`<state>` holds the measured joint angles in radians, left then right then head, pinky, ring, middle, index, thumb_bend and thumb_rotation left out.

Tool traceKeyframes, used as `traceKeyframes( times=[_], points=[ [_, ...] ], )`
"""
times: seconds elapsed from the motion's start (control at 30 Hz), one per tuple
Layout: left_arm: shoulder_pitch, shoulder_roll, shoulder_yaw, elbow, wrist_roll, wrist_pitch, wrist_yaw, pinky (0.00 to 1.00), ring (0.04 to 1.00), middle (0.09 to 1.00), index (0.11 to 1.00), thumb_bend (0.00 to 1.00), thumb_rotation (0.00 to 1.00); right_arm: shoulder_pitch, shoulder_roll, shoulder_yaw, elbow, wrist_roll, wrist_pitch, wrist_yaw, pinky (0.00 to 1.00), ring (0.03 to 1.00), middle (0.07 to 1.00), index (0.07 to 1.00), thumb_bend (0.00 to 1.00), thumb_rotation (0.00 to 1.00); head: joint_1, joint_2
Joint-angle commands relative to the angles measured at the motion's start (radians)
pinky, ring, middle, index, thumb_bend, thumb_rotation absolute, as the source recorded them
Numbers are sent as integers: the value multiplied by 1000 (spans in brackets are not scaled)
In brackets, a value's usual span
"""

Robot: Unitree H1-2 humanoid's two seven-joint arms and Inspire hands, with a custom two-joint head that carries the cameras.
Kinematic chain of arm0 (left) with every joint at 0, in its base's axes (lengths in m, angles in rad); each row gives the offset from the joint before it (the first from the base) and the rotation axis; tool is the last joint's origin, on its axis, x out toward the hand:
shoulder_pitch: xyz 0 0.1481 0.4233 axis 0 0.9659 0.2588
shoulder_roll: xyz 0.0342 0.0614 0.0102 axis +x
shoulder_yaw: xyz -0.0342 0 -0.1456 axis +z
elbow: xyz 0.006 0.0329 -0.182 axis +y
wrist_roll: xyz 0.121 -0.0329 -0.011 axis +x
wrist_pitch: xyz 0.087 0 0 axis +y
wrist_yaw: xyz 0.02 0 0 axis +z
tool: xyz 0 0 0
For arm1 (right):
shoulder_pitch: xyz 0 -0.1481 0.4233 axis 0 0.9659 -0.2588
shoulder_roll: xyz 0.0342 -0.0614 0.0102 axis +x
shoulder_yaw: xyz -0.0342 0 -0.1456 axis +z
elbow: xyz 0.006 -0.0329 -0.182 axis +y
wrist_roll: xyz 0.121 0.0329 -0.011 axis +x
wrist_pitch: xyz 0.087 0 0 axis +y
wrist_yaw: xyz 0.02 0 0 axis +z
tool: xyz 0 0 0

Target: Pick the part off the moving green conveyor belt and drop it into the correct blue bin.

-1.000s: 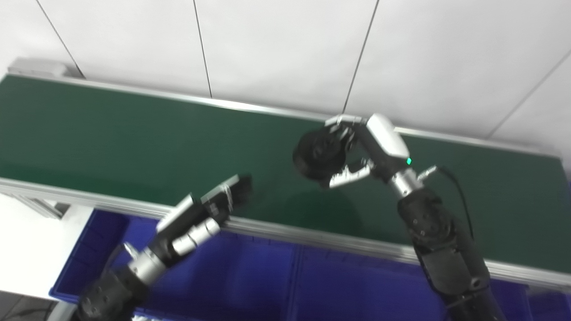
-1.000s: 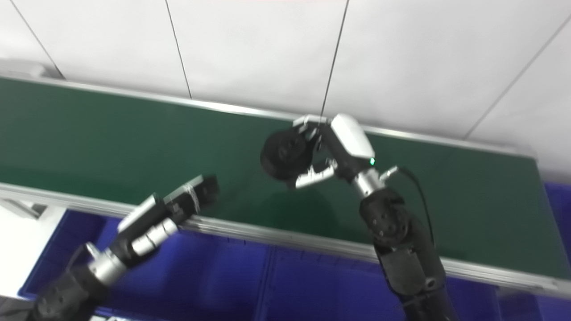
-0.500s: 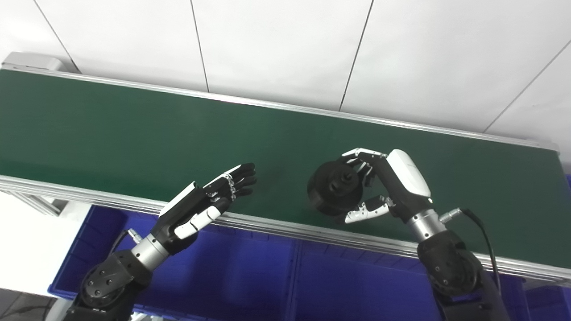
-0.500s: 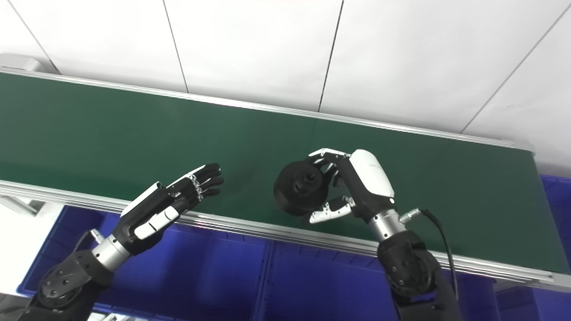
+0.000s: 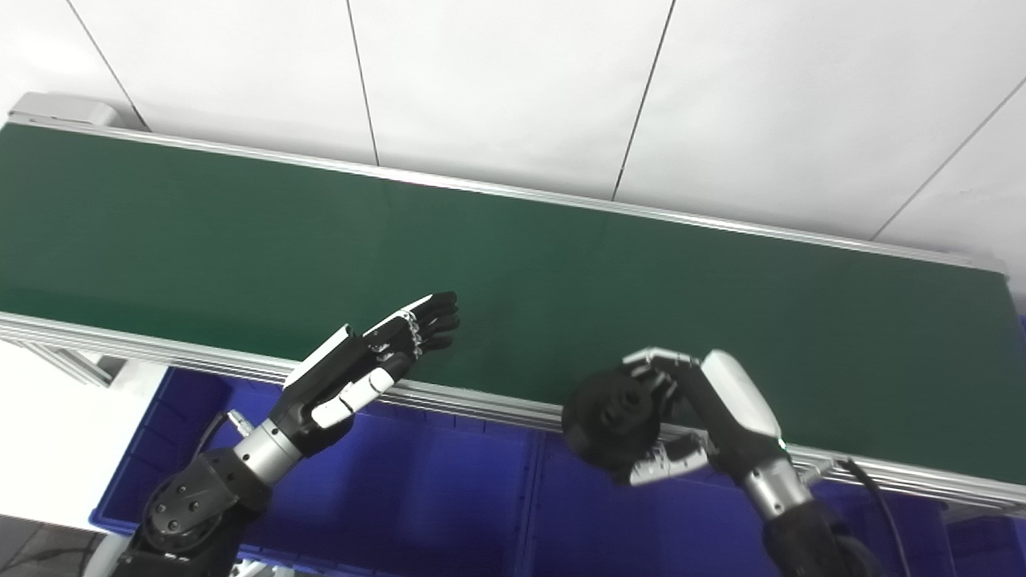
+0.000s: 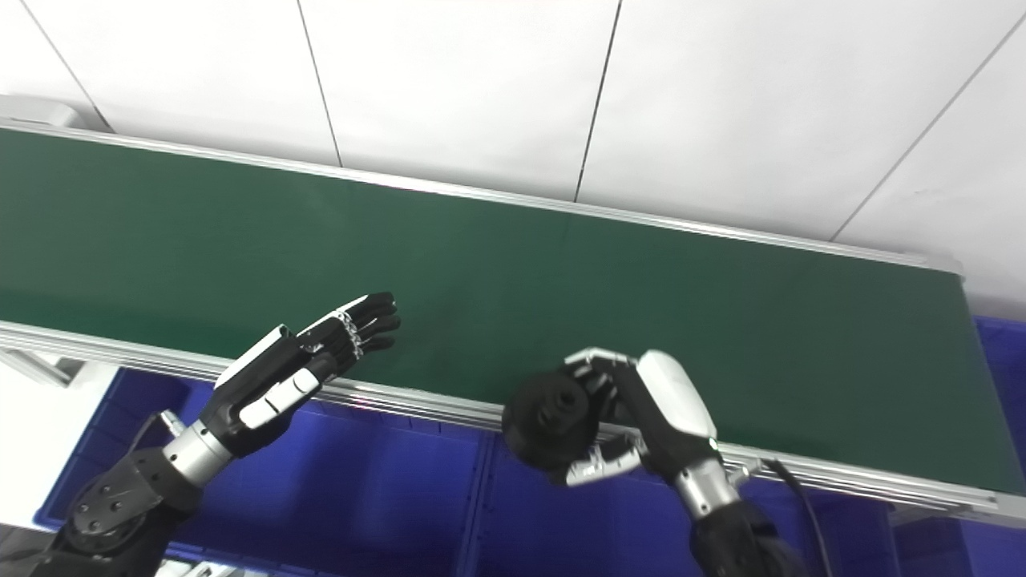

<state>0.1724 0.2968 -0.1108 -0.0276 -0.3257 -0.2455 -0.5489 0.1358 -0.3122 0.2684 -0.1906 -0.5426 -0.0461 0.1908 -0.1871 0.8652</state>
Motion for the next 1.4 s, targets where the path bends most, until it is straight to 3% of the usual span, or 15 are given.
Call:
traceKeyframes(
  times=[0.0,0.63,0.83,1.0,1.03,1.1,1.27,1.37],
  points=[
    [-10,11,11,-36,-25,-2,-3,926,951,965,934,377,721,11,-8,1,-44,-2,-8,3,316,436,539,478,513,0,2,0],
    [4,5,20,-79,-26,30,4,931,951,962,930,367,730,111,-102,8,-123,-17,67,174,337,450,530,469,515,0,3,10],
    [-3,4,20,-74,-30,26,-2,933,952,962,932,354,729,129,-136,7,-196,-22,175,281,375,436,512,495,517,0,4,8],
    [-2,6,22,-78,-37,37,-1,935,952,961,929,368,715,142,-138,-11,-254,-27,225,291,376,463,452,523,521,10,3,7],
    [-2,7,23,-78,-37,36,-2,933,951,961,930,368,713,147,-139,-18,-260,-21,222,284,388,481,570,642,656,228,3,8],
    [-2,6,24,-76,-39,31,-2,929,949,960,928,368,715,159,-140,-31,-273,-18,217,272,410,510,652,719,741,417,1,8],
    [-6,8,23,-70,-47,28,-13,932,952,961,930,372,713,181,-126,-58,-270,-17,176,217,478,559,683,751,763,575,-2,7],
    [-7,9,24,-69,-45,31,-15,937,954,962,931,374,702,205,-87,-88,-254,28,126,134,460,540,662,738,749,560,-3,5]
  ],
)
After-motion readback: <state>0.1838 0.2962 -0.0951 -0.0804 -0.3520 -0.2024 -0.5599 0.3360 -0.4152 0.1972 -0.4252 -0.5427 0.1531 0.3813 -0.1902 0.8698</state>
